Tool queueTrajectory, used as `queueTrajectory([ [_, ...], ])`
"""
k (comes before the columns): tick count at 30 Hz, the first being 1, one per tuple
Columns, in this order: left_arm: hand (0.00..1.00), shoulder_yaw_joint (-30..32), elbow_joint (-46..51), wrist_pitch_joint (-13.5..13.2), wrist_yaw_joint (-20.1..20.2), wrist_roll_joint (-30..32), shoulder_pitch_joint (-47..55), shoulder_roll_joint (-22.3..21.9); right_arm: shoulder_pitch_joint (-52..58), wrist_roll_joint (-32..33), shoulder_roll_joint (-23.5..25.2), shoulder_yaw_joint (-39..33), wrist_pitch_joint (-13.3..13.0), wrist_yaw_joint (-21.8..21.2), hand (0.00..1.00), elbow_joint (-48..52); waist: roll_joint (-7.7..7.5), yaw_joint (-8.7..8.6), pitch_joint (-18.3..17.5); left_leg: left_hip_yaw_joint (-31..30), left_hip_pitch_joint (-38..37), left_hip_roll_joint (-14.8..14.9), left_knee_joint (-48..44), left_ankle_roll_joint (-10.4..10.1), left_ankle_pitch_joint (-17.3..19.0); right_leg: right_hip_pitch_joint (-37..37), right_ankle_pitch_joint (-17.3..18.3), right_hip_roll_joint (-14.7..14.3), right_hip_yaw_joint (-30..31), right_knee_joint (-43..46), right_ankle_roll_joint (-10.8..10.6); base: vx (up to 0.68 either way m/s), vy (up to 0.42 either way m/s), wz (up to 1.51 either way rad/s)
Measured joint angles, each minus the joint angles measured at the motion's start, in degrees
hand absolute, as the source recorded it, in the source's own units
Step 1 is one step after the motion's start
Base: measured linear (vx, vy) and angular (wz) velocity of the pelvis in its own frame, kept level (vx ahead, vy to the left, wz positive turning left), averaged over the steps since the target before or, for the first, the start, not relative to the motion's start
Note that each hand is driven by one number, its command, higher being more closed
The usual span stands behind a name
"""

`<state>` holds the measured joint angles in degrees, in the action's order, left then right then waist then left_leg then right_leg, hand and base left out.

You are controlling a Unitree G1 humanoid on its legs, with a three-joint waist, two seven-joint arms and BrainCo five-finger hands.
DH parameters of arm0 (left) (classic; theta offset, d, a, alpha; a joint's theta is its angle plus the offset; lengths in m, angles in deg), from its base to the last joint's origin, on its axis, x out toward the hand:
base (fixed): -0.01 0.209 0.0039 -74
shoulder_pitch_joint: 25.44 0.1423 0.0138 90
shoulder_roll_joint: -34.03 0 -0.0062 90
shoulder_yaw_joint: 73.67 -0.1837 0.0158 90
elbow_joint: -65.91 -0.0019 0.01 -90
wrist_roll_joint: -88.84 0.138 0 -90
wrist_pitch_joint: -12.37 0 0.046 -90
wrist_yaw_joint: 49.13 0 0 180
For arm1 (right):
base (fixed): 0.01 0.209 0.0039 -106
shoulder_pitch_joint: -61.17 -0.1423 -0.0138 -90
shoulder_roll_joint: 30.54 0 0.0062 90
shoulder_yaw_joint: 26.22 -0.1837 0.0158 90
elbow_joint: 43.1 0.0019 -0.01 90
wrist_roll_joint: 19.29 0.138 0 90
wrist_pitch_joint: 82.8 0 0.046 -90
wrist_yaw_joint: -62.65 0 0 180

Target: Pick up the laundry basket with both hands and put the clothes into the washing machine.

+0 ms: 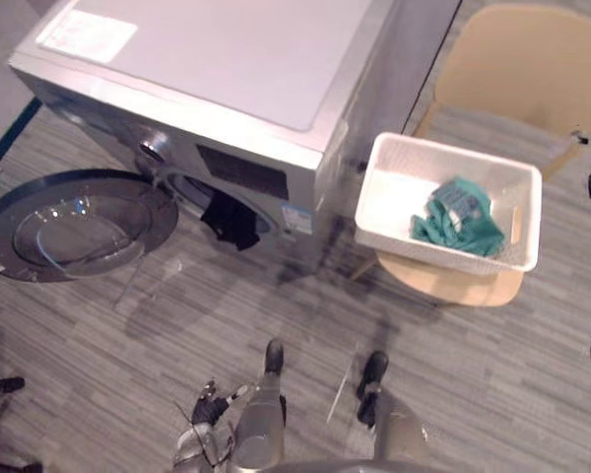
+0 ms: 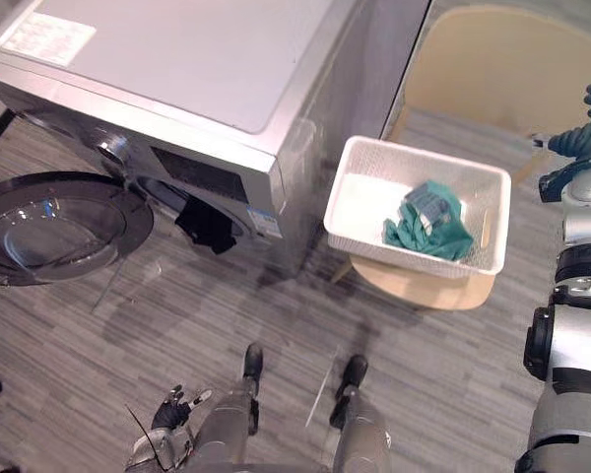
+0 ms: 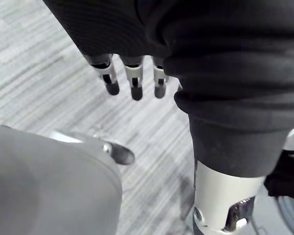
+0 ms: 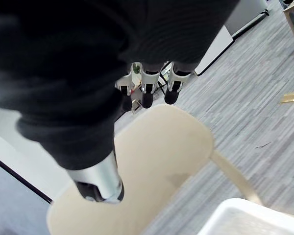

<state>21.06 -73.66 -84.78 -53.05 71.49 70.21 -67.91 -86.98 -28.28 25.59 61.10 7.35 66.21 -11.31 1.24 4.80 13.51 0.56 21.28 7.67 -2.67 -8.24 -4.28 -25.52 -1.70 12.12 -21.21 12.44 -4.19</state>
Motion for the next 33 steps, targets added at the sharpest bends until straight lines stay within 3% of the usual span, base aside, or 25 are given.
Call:
queueTrajectory([
  [9, 0.0, -3.33, 11.52, -0.85, -1.25, -1.12, -0.5, -1.85, -7.05, 2.98, -0.08, 13.07, 0.39, 0.86, 0.0, -2.03, 1.06, -0.39, 6.65, 0.71, 7.08, 0.12, -0.91, -0.91, -1.25, -11.97, 3.2, 2.15, 0.94, 10.62, 2.04, 0.0, -0.083, 0.0],
  [17, 0.0, -4.46, 16.79, -1.03, -2.62, -2.39, -1.97, -2.71, -13.3, 6.28, -0.46, 23.59, 0.3, 2.43, 0.0, -4.03, 1.33, 0.84, 9.94, 0.02, 14.09, -0.65, -3.44, -0.91, -1.22, -19.54, 4.47, 4.0, 0.97, 15.52, 3.03, 0.01, -0.068, 0.1],
  [30, 0.0, -2.97, 20.91, -2.12, -4.01, -3.53, -2.97, -3.59, -14.49, 9.4, -3.18, 23.88, 0.19, 5.27, 0.0, -4.04, 1.35, 2.49, 11.51, -1.53, 23.44, -0.92, -7.28, -0.93, -1.22, -28.09, 5.65, 4.95, 1.12, 19.59, 3.82, -0.02, -0.044, 0.09],
  [33, 0.0, -2.9, 23.18, -2.18, -4.89, -3.52, -3.0, -4.26, -14.47, 13.07, -5.17, 22.57, -0.33, 6.91, 0.0, -3.99, 1.53, 3.0, 11.92, -1.95, 26.68, -1.12, -8.98, -0.95, -1.19, -30.9, 6.2, 5.28, 1.31, 20.93, 4.29, -0.03, -0.036, 0.12],
])
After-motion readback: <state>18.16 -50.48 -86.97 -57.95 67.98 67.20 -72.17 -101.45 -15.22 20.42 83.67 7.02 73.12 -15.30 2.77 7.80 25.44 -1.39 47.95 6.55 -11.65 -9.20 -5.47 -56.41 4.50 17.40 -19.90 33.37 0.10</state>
